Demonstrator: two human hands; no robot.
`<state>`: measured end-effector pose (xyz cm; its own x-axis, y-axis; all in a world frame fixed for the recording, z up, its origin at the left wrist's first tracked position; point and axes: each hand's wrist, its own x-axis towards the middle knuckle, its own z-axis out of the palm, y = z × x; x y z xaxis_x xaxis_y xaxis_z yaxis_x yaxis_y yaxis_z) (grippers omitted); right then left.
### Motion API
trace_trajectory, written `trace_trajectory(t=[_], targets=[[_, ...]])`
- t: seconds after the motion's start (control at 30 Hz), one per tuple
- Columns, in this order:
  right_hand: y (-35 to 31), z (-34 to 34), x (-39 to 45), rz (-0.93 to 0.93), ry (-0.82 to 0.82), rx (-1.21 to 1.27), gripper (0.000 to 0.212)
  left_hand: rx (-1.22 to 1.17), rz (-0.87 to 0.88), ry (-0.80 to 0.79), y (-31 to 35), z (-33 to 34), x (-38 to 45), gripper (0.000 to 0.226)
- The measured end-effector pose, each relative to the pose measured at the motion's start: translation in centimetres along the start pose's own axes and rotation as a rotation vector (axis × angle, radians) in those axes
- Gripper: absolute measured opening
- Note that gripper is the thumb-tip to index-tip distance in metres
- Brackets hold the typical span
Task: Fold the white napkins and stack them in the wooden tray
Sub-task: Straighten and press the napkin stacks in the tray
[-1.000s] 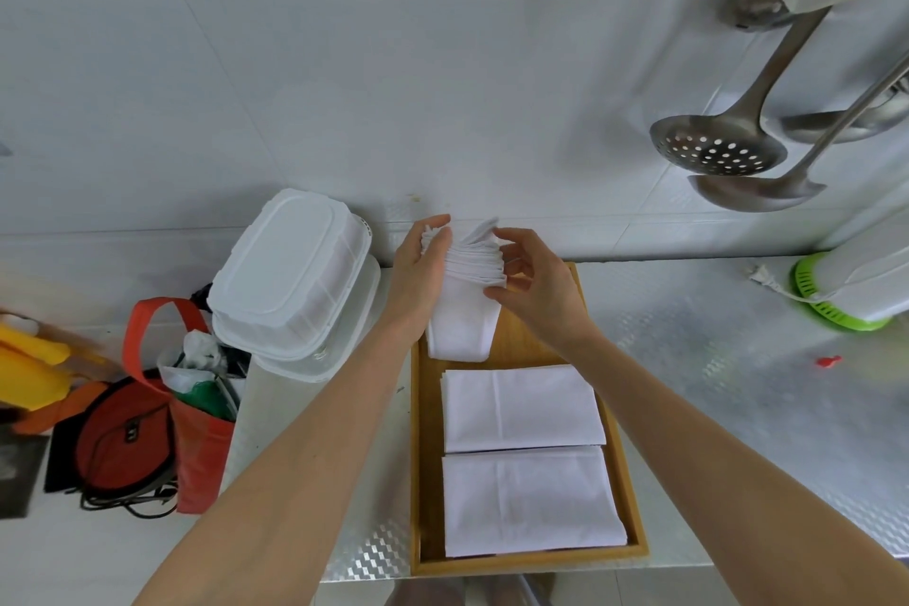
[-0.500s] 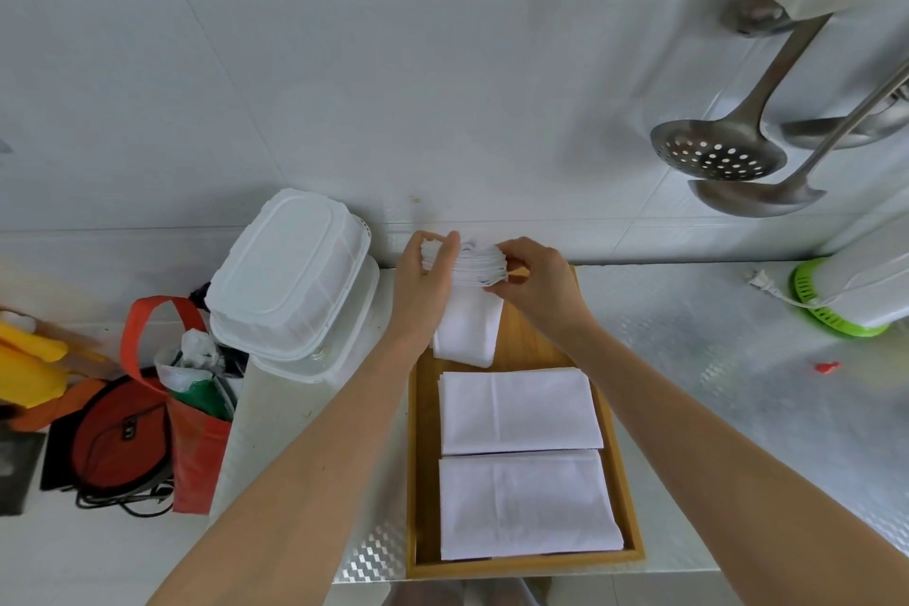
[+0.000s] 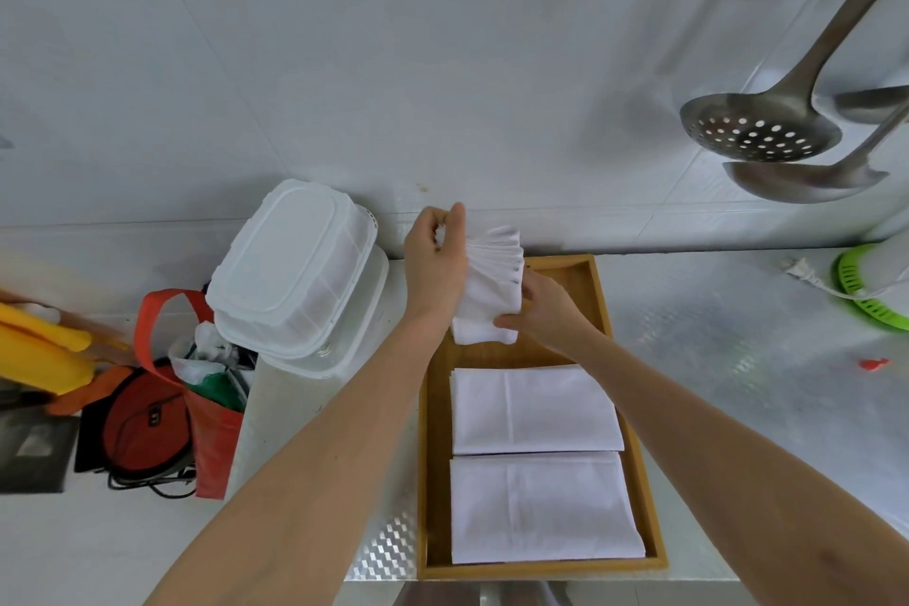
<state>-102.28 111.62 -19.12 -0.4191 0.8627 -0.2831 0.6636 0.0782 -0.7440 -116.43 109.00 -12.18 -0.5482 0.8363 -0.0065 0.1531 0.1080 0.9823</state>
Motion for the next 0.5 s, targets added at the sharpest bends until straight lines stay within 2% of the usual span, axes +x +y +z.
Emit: trace_trajectory(t=[0.07,0.1,0.23,0.33,0.43,0.5], targets=[[-0.1,0.1,0.0,0.002,0.026,0.050,0.027,-0.003,-0.016,0.013,0.5,0.2,0.2,0.034],[0.0,0.2,0.0,0.005,0.048,0.073,0.024,-0.009,-0.027,0.023,0.6,0.4,0.3,0.033],[0.8,0.9,-0.2,0.030,0.015,0.111,0.043,-0.058,-0.121,0.002,0.1,0.7,0.1,0.022],[0.3,0.8,-0.4,0.015,0.031,0.157,0.048,-0.093,-0.183,-0.035,0.0,0.9,-0.1,0.016],[-0.8,-0.1,-0.7,-0.028,0.056,0.240,0.043,-0.058,-0.229,-0.029,0.5,1.3,0.3,0.022],[-1.4,-1.2,-1.2,-0.066,0.036,0.253,0.042,-0.118,-0.386,-0.025,1.2,1.4,1.1,0.030]])
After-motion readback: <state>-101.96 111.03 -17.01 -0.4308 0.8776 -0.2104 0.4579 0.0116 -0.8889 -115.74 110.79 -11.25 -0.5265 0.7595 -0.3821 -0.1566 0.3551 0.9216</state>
